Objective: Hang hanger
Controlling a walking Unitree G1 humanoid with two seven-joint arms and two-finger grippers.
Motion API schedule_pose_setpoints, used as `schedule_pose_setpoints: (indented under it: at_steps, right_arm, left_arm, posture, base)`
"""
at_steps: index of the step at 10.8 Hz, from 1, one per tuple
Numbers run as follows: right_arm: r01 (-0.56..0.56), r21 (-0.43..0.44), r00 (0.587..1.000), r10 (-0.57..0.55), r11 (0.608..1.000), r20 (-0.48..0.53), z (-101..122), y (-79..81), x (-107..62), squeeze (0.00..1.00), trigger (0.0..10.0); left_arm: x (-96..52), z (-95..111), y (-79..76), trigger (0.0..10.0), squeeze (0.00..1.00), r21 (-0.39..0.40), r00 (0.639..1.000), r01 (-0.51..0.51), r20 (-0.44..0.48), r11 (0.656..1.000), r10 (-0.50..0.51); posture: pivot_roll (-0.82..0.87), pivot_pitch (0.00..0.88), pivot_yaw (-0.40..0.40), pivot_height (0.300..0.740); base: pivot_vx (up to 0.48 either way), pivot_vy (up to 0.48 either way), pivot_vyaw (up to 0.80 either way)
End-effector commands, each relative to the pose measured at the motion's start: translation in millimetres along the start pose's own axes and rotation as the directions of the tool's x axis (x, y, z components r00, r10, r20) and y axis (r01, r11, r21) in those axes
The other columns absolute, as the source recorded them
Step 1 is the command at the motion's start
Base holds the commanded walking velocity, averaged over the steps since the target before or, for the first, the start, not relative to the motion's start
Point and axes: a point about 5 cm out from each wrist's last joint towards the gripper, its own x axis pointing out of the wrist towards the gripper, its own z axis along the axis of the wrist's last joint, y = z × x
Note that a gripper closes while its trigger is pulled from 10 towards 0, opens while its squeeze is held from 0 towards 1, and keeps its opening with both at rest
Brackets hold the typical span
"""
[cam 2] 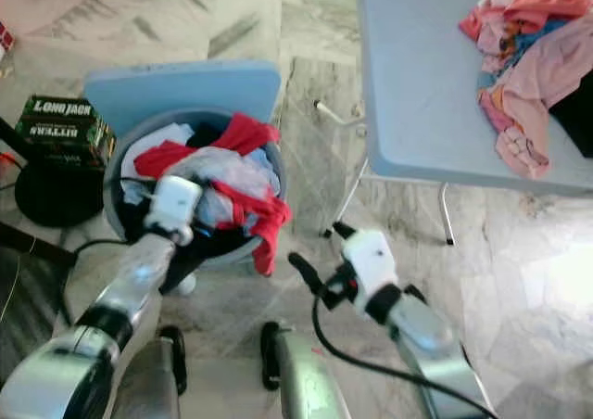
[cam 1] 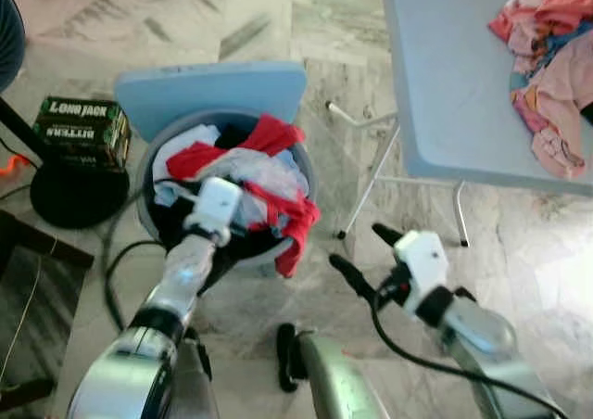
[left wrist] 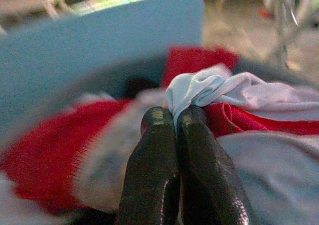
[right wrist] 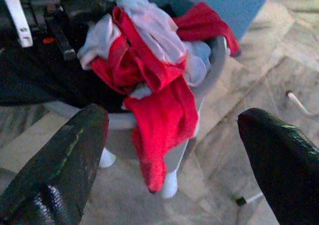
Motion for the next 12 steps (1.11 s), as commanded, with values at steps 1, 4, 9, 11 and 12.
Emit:
schedule_pose_setpoints:
  at_steps: [1, 4, 9, 11, 12]
  right_arm:
    - [0.012, 0.004, 1.000, -0.012, 1.000, -0.025, -6.7, -1.0, -1.9, 0.00, 10.0]
    - [0.010, 0.003, 1.000, -0.010, 1.000, -0.001, -8.2, -0.9, 11.0, 0.00, 10.0]
    - [0.000, 0.007, 1.000, 0.000, 1.000, 0.019, -12.6, 7.1, 26.5, 0.00, 10.0]
    - [0.028, -0.012, 0.999, -0.028, 1.000, 0.017, -13.4, -3.2, 25.3, 0.00, 10.0]
    - [0.031, -0.013, 0.999, -0.031, 0.999, 0.017, -13.8, -3.3, 26.4, 0.00, 10.0]
  left_arm:
    - [-4.9, 5.7, 0.4, 0.0, 0.00, -0.001, 0.998, -0.016, 0.063, 1.000, 0.016]
    - [-28.6, 46.4, 39.5, 0.0, 0.00, 0.078, 0.954, -0.123, 0.285, 0.989, 0.096]
    - [-101.8, -38.7, 65.0, 0.0, 0.00, -0.013, 0.918, -0.268, -0.307, 0.963, 0.252]
    - [-110.4, -47.5, 55.9, 0.0, 0.00, -0.009, 0.879, -0.251, -0.421, 0.968, 0.224]
    - [-117.9, -57.5, 47.4, 0.0, 0.00, -0.028, 0.845, -0.239, -0.498, 0.971, 0.194]
  posture:
    - [-0.10, 0.282, -0.146, 0.740]
    - [-0.04, 0.282, -0.127, 0.740]
    - [0.01, 0.283, -0.110, 0.740]
    - [0.01, 0.278, -0.108, 0.740]
    - [0.01, 0.278, -0.108, 0.740]
  base:
    - [0.000, 0.000, 0.00]
    - [0.000, 0.000, 0.00]
    - [0.000, 0.000, 0.00]
    - [0.000, 0.000, 0.00]
    - [0.000, 0.000, 0.00]
